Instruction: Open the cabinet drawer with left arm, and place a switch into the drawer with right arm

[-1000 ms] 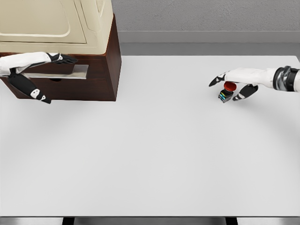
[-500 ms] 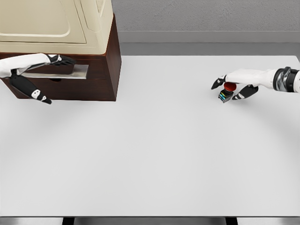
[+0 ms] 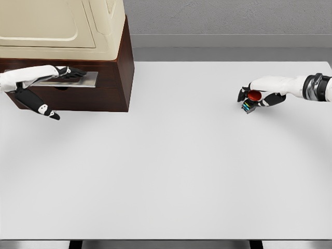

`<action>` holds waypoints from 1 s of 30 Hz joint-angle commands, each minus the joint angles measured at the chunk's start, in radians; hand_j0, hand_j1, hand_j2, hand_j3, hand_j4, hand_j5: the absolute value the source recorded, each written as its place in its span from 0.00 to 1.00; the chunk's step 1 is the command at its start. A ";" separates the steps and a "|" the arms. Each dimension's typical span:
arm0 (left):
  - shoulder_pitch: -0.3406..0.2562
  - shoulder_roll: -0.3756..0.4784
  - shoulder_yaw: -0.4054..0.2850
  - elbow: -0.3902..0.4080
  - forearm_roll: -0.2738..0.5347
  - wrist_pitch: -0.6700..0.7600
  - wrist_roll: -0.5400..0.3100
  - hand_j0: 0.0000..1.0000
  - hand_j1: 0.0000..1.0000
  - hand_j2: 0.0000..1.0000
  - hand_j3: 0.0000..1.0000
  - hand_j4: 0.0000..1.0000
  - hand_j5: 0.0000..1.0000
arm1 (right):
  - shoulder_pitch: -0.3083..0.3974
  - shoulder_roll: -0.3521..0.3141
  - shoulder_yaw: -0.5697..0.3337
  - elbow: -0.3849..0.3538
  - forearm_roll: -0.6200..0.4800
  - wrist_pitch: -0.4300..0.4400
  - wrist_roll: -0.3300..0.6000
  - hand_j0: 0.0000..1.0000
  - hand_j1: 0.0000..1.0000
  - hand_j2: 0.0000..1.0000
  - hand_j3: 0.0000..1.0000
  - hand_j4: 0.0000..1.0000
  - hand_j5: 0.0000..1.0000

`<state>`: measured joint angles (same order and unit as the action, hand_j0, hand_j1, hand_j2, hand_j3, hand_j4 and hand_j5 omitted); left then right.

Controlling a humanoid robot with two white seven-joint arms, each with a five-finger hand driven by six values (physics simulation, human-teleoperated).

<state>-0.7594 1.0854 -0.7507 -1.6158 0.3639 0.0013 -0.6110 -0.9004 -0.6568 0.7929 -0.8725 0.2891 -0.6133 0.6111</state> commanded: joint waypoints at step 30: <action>0.063 0.106 -0.003 -0.070 0.104 -0.003 0.000 1.00 1.00 1.00 1.00 1.00 1.00 | -0.043 -0.001 0.031 -0.244 -0.007 0.002 0.000 0.44 0.44 0.44 0.44 0.44 0.44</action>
<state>-0.6965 1.1634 -0.7440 -1.6748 0.5007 -0.0049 -0.6053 -0.9464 -0.6566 0.8179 -1.0796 0.2890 -0.6140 0.6117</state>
